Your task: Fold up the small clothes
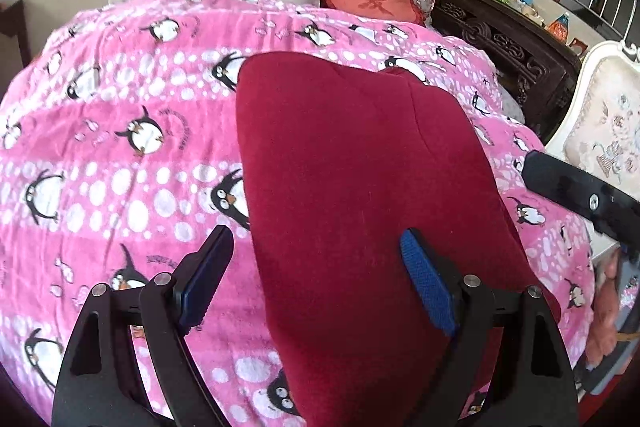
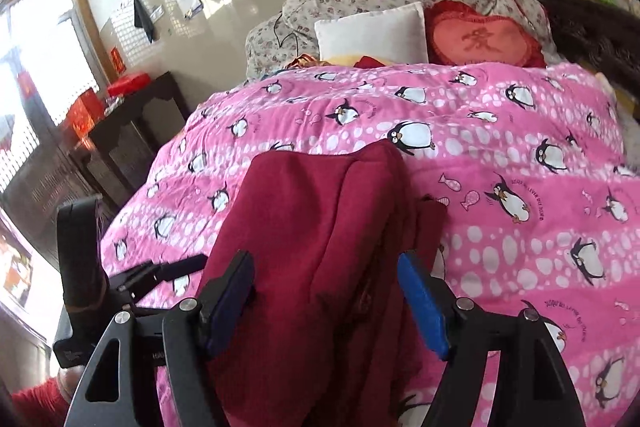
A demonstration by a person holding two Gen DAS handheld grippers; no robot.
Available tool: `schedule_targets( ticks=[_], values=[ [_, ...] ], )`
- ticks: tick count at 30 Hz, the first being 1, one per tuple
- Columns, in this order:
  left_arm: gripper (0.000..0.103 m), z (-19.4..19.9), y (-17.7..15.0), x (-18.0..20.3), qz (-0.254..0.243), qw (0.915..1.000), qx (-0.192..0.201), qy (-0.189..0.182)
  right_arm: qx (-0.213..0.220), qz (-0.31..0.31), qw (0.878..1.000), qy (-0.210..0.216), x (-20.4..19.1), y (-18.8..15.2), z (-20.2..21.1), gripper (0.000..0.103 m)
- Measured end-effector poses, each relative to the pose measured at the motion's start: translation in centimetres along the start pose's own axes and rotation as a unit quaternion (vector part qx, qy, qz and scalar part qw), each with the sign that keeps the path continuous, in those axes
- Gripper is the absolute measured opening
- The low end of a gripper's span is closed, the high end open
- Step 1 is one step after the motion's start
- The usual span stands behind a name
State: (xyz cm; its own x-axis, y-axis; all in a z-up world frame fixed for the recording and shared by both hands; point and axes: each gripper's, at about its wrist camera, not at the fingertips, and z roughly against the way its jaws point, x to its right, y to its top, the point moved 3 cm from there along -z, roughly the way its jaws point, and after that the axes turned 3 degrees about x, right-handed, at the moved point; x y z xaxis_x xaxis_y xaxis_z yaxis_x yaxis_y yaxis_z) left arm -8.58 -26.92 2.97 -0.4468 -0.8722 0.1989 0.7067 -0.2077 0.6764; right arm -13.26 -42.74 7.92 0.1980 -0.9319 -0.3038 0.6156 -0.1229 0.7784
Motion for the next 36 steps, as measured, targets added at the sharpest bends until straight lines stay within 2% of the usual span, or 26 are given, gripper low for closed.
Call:
schedule_targets(
  ticks=[6,11,20,28,36],
  values=[
    [0.086,1.1,-0.2,-0.1,-0.003,0.9995,0.019,0.026,-0.009,0.007,1.0,-0.009,-0.3,-1.8,0.4,0.072],
    [0.086,1.9,-0.3,-0.1,-0.011,0.9979,0.04,0.049,0.0,-0.002,1.0,-0.025,0.0,-2.5,0.8,0.072],
    [0.086,2.7,-0.9,-0.9,-0.001,0.9973,0.043,0.06,0.006,0.009,0.999,-0.038,-0.1,-2.7,1.6,0.072],
    [0.086,3.6,-1.1,-0.6,0.0,0.9977,0.043,0.052,0.005,0.028,0.998,-0.059,0.1,-2.6,2.5,0.072],
    [0.086,4.1,-0.9,-0.3,-0.019,0.9953,0.052,0.079,0.012,0.03,0.998,-0.057,-0.8,-2.6,2.3,0.072]
  ],
)
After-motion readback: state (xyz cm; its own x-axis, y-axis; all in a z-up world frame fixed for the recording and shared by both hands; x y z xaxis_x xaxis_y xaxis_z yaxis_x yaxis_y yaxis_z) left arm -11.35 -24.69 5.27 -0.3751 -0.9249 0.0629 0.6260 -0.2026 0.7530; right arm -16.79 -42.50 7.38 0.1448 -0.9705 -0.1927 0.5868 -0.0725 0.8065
